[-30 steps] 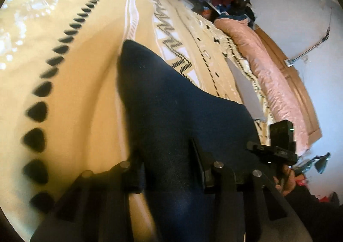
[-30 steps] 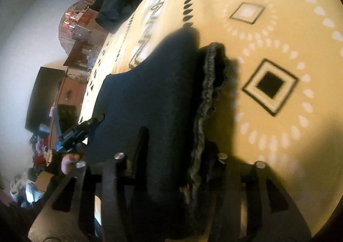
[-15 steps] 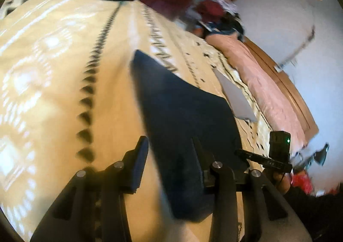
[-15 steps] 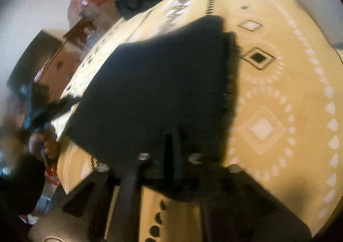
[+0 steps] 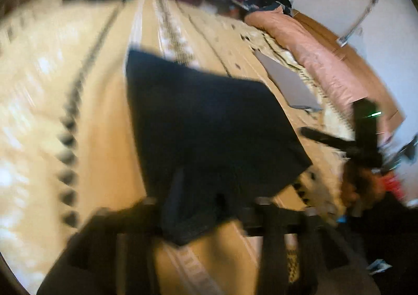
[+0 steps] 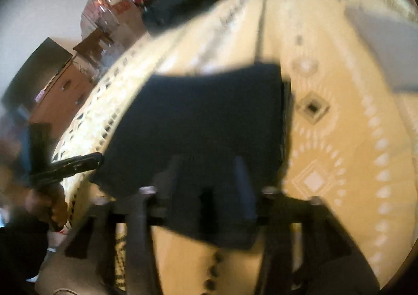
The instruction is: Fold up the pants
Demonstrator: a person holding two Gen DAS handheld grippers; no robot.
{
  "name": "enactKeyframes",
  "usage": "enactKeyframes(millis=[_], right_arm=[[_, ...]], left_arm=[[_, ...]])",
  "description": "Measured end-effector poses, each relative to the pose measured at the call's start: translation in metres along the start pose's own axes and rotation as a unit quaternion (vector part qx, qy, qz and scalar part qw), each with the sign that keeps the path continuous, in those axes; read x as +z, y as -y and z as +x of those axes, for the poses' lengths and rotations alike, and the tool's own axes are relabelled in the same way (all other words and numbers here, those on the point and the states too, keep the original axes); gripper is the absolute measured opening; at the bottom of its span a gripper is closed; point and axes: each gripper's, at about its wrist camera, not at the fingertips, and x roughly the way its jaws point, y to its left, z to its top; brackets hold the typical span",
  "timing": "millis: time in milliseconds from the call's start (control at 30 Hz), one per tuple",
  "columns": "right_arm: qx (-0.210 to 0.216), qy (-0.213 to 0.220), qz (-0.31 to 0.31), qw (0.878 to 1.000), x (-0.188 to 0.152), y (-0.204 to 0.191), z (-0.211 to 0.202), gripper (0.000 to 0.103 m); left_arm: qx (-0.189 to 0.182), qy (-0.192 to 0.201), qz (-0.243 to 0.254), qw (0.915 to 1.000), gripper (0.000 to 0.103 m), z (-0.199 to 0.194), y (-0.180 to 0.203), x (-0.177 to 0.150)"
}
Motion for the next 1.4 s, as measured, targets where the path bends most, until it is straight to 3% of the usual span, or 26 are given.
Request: enactKeyframes(millis=[67, 100, 133, 233, 333, 400, 467, 600, 700, 800, 1100, 1233, 1400], right_arm=[[-0.046, 0.033, -0.026, 0.998, 0.003, -0.027, -0.024, 0.086], [-0.075, 0.049, -0.037, 0.995, 0.002, -0.041, -0.034, 0.092], [-0.105, 0.066, -0.045, 0.991, 0.0, -0.055, -0.047, 0.1], [-0.164, 0.09, -0.047, 0.981, -0.003, -0.092, -0.068, 0.103], [-0.215, 0.08, -0.05, 0.972, -0.012, -0.117, -0.08, 0.103], [-0.228, 0.076, -0.051, 0.969, -0.018, -0.125, -0.09, 0.103], [-0.233, 0.077, -0.054, 0.968, -0.028, -0.136, -0.105, 0.103], [-0.231, 0.085, -0.059, 0.967, -0.035, -0.151, -0.125, 0.103], [-0.229, 0.091, -0.061, 0.967, -0.035, -0.158, -0.133, 0.103], [-0.214, 0.096, -0.059, 0.97, -0.035, -0.162, -0.141, 0.103], [-0.224, 0.101, -0.069, 0.967, -0.032, -0.17, -0.151, 0.103], [-0.228, 0.115, -0.069, 0.964, -0.031, -0.173, -0.156, 0.103], [-0.231, 0.14, -0.082, 0.959, -0.03, -0.181, -0.166, 0.103]], left_arm=[[0.046, 0.023, 0.017, 0.9985, 0.076, -0.014, 0.021, 0.01], [0.068, 0.032, 0.017, 0.997, 0.086, -0.02, 0.029, 0.017], [0.098, 0.042, 0.016, 0.9941, 0.089, -0.028, 0.038, 0.024], [0.155, 0.065, -0.004, 0.9858, 0.094, -0.05, 0.054, 0.032], [0.2, 0.081, -0.032, 0.9759, 0.096, -0.077, 0.06, 0.031], [0.248, 0.1, -0.027, 0.9633, 0.098, -0.093, 0.077, 0.032], [0.264, 0.106, -0.022, 0.9586, 0.102, -0.107, 0.087, 0.028], [0.264, 0.134, -0.014, 0.955, 0.103, -0.129, 0.114, 0.022], [0.258, 0.133, -0.006, 0.957, 0.103, -0.135, 0.127, 0.019], [0.269, 0.137, 0.003, 0.9532, 0.103, -0.143, 0.14, 0.017], [0.25, 0.142, -0.004, 0.9578, 0.103, -0.155, 0.157, 0.015], [0.276, 0.142, -0.012, 0.9506, 0.103, -0.159, 0.157, 0.015], [0.285, 0.168, -0.028, 0.9433, 0.103, -0.174, 0.154, 0.014]])
